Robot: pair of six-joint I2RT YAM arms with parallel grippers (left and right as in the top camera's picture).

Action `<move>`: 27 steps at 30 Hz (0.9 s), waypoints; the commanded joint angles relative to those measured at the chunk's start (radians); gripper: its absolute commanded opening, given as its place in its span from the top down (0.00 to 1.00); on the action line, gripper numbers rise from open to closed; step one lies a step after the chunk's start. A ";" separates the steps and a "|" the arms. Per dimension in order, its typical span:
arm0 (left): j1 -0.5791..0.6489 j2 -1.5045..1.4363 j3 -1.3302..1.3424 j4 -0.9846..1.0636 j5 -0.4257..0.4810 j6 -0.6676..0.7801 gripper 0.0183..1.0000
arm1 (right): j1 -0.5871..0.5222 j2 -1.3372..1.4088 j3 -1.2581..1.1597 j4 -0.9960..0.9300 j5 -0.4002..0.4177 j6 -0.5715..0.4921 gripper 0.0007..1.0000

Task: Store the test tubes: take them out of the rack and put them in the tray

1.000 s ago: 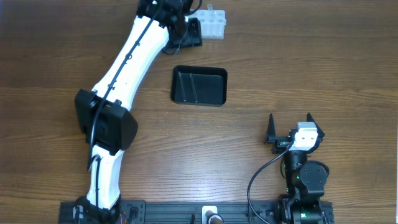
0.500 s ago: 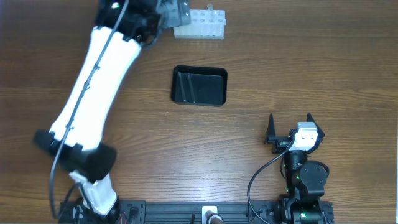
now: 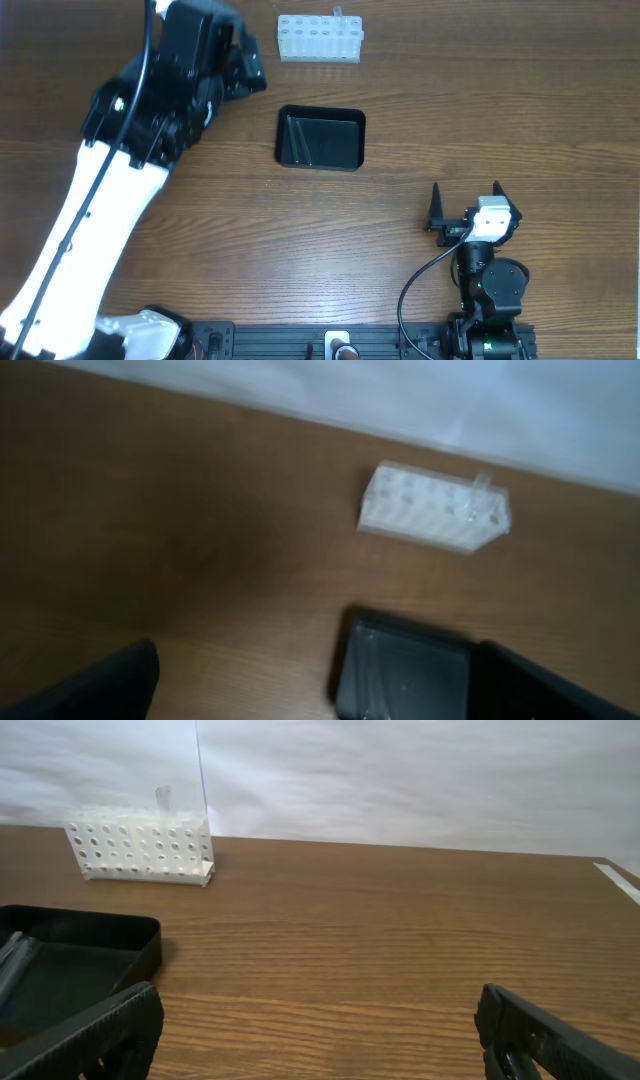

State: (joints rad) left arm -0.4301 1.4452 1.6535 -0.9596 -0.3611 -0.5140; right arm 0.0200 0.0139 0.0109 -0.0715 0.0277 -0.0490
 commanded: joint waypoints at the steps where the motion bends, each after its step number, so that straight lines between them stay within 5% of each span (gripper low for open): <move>1: 0.067 -0.154 -0.211 0.175 0.038 0.021 0.00 | -0.007 -0.009 -0.005 -0.004 -0.008 0.007 0.01; 7: 0.215 -0.377 -0.564 0.573 0.275 0.217 0.00 | -0.007 -0.009 -0.005 -0.004 -0.008 0.007 0.01; 12: 0.339 -0.568 -0.854 0.892 0.392 0.231 0.00 | -0.007 -0.009 -0.005 -0.004 -0.008 0.007 0.01; 27: 0.525 -1.124 -1.492 1.500 0.405 0.230 0.00 | -0.007 -0.009 -0.005 -0.004 -0.008 0.007 0.01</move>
State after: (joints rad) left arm 0.0814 0.3946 0.2325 0.5213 0.0280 -0.3054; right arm 0.0200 0.0139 0.0109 -0.0715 0.0242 -0.0486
